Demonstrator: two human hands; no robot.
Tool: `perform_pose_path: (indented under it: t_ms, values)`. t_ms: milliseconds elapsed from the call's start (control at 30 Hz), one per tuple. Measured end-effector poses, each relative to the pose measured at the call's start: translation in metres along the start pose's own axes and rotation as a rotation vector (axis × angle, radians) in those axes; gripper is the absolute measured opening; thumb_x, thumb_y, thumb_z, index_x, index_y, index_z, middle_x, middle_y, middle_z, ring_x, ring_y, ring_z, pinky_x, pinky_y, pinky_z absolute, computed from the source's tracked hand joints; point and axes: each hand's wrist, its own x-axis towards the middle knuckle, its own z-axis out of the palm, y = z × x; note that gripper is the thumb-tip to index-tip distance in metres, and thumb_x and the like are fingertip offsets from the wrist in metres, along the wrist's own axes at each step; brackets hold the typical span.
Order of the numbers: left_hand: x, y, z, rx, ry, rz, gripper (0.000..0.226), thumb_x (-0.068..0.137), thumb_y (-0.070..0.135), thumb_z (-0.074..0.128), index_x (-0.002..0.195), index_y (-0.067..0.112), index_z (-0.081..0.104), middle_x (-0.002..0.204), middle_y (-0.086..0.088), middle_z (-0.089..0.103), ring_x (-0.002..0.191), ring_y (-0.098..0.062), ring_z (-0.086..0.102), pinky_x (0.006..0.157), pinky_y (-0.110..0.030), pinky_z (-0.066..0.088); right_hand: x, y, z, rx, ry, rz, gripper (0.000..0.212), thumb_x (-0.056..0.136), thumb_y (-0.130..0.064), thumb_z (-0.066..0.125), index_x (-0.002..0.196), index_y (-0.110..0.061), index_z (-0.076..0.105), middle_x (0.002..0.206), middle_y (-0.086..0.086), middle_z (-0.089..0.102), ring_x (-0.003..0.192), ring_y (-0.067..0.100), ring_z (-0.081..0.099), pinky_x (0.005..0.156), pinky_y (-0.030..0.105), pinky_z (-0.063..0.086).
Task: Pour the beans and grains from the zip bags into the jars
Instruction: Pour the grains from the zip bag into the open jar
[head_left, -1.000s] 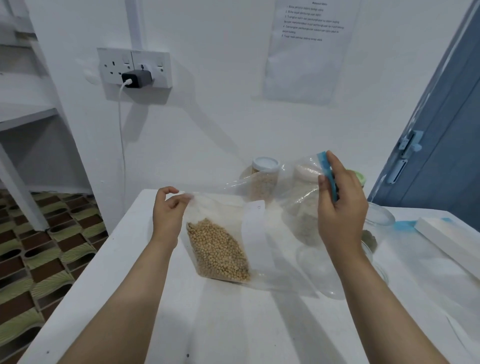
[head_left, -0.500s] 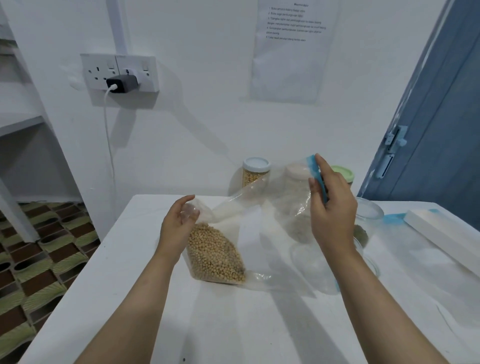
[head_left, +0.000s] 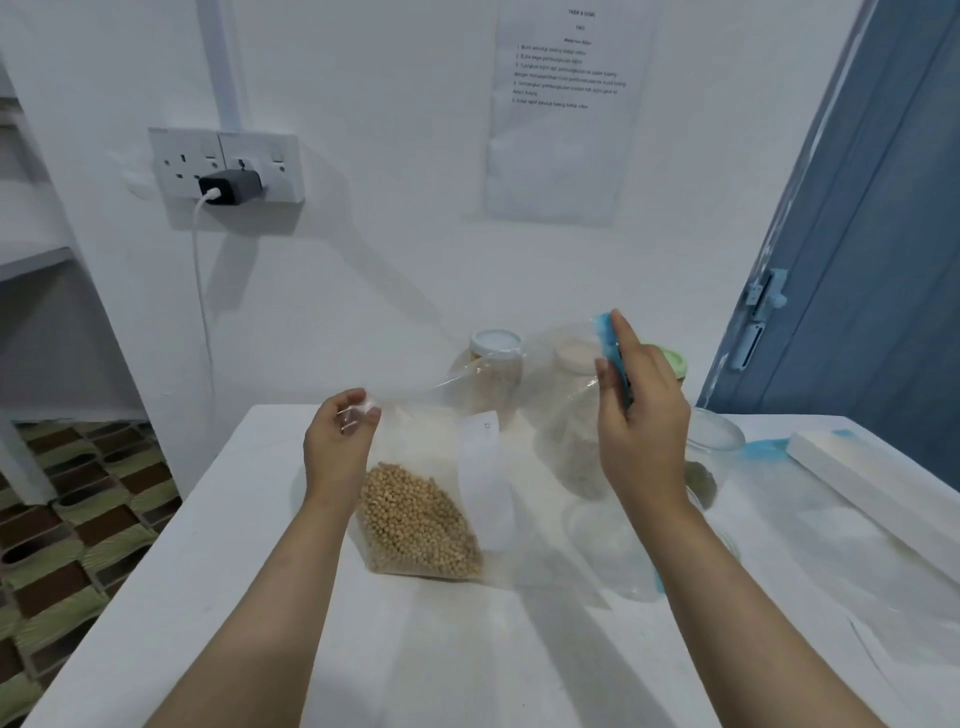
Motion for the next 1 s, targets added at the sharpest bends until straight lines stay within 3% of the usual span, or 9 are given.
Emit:
perform_pose_path:
  t_ms: [167, 267, 467, 667, 800, 1000]
  values:
    - [0.010, 0.007, 0.001, -0.020, 0.044, 0.027, 0.023, 0.092, 0.010, 0.068, 0.113, 0.019, 0.066, 0.100, -0.001, 0.066, 0.090, -0.008, 0.061, 0.076, -0.008, 0.046, 0.020, -0.008, 0.001, -0.001, 0.029, -0.066, 0.045, 0.099, -0.003, 0.052, 0.144, -0.003, 0.048, 0.091, 0.000, 0.050, 0.084, -0.013, 0.045, 0.075, 0.002, 0.034]
    - [0.018, 0.020, 0.011, -0.064, 0.079, 0.071, 0.021, 0.092, 0.010, 0.068, 0.111, 0.020, 0.067, 0.100, -0.002, 0.067, 0.091, -0.009, 0.062, 0.076, -0.007, 0.047, 0.038, -0.011, 0.000, 0.011, 0.056, -0.109, 0.045, 0.100, -0.003, 0.052, 0.144, -0.003, 0.048, 0.092, 0.000, 0.050, 0.075, -0.002, 0.041, 0.073, 0.002, 0.034]
    - [0.044, 0.062, 0.034, -0.116, 0.067, 0.194, 0.021, 0.091, 0.009, 0.068, 0.105, 0.025, 0.068, 0.092, 0.001, 0.067, 0.088, -0.009, 0.062, 0.083, -0.015, 0.048, 0.076, -0.009, -0.009, 0.000, 0.145, -0.151, 0.043, 0.100, -0.003, 0.052, 0.143, -0.002, 0.049, 0.091, 0.003, 0.050, 0.077, 0.001, 0.039, 0.072, 0.003, 0.034]
    - [0.057, 0.096, 0.060, -0.152, 0.064, 0.281, 0.019, 0.091, 0.009, 0.069, 0.101, 0.025, 0.069, 0.091, 0.002, 0.066, 0.087, -0.008, 0.062, 0.086, -0.018, 0.050, 0.098, 0.009, -0.022, 0.004, 0.211, -0.102, 0.042, 0.101, -0.005, 0.052, 0.143, -0.002, 0.050, 0.090, 0.002, 0.048, 0.074, 0.003, 0.039, 0.072, 0.004, 0.035]
    - [0.057, 0.105, 0.075, -0.160, 0.078, 0.312, 0.018, 0.091, 0.009, 0.069, 0.104, 0.021, 0.069, 0.093, 0.001, 0.067, 0.089, -0.009, 0.062, 0.084, -0.017, 0.049, 0.102, 0.022, -0.030, 0.026, 0.191, -0.039, 0.042, 0.103, -0.010, 0.050, 0.145, -0.005, 0.048, 0.092, 0.001, 0.048, 0.078, -0.008, 0.047, 0.072, 0.004, 0.034]
    - [0.051, 0.117, 0.090, -0.184, 0.103, 0.328, 0.018, 0.091, 0.007, 0.069, 0.104, 0.019, 0.069, 0.089, 0.003, 0.065, 0.086, -0.008, 0.060, 0.084, -0.016, 0.050, 0.101, 0.040, -0.041, 0.060, 0.163, 0.061, 0.043, 0.105, -0.017, 0.048, 0.147, -0.010, 0.046, 0.093, -0.001, 0.049, 0.078, -0.008, 0.047, 0.072, 0.005, 0.035]
